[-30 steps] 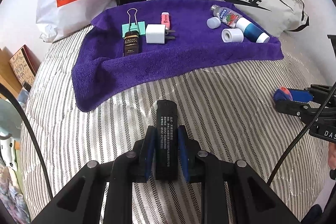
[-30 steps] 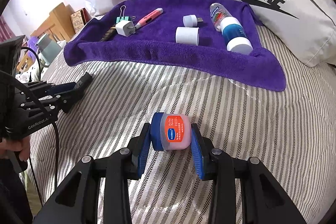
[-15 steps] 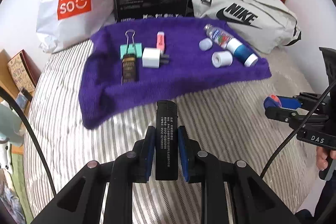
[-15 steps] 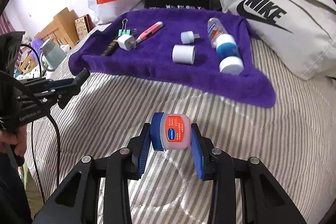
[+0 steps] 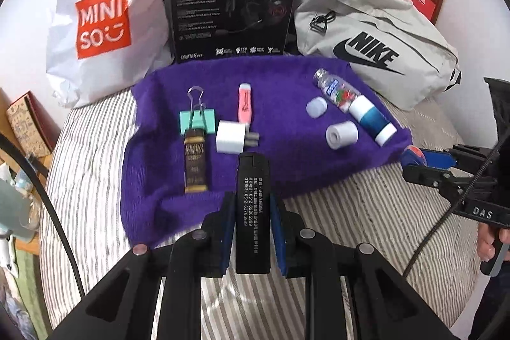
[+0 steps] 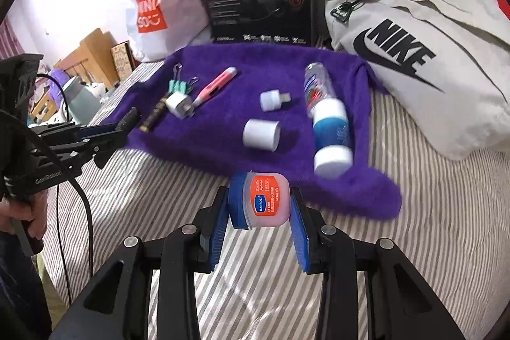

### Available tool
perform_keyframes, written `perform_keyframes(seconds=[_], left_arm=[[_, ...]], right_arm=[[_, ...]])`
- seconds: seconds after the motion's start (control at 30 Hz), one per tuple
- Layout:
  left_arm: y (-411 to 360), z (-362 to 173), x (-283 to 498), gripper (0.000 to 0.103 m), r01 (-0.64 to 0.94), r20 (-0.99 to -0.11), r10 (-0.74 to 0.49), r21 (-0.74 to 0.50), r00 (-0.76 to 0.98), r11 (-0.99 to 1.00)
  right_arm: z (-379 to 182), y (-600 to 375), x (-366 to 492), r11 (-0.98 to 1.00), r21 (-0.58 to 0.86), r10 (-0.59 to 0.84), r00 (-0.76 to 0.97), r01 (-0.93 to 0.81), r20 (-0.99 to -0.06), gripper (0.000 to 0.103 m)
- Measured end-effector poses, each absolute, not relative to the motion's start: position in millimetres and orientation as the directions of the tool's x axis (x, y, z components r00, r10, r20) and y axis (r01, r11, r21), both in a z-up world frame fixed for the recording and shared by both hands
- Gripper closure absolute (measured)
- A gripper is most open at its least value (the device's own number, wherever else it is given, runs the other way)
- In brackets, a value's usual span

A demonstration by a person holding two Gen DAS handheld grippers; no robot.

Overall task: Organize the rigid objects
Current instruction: 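Carry the power bank and Vaseline tin onto the purple towel and release both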

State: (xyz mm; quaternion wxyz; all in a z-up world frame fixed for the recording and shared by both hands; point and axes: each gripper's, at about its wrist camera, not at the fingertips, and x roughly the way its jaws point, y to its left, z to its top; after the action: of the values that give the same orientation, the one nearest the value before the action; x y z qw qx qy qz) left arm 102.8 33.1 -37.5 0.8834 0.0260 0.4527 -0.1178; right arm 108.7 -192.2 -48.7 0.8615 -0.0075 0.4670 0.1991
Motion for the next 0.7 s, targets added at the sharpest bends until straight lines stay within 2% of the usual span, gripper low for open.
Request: perform_keyframes(seconds=[0.23, 0.7], left_arm=[[27, -37, 127, 0.082, 0.248, -0.804, -0.202, -0.071, 0.559, 0.966], [13, -49, 163, 0.082, 0.282, -0.819, -0.234, -0.093, 0.523, 0.955]], right_arm=[[-48, -191, 145, 0.92, 0.175, 0.335, 0.471, -0.35, -0.816, 0.066], [-78, -168, 185, 0.917, 0.07, 0.236, 0.392, -0.393, -0.889, 0.066]])
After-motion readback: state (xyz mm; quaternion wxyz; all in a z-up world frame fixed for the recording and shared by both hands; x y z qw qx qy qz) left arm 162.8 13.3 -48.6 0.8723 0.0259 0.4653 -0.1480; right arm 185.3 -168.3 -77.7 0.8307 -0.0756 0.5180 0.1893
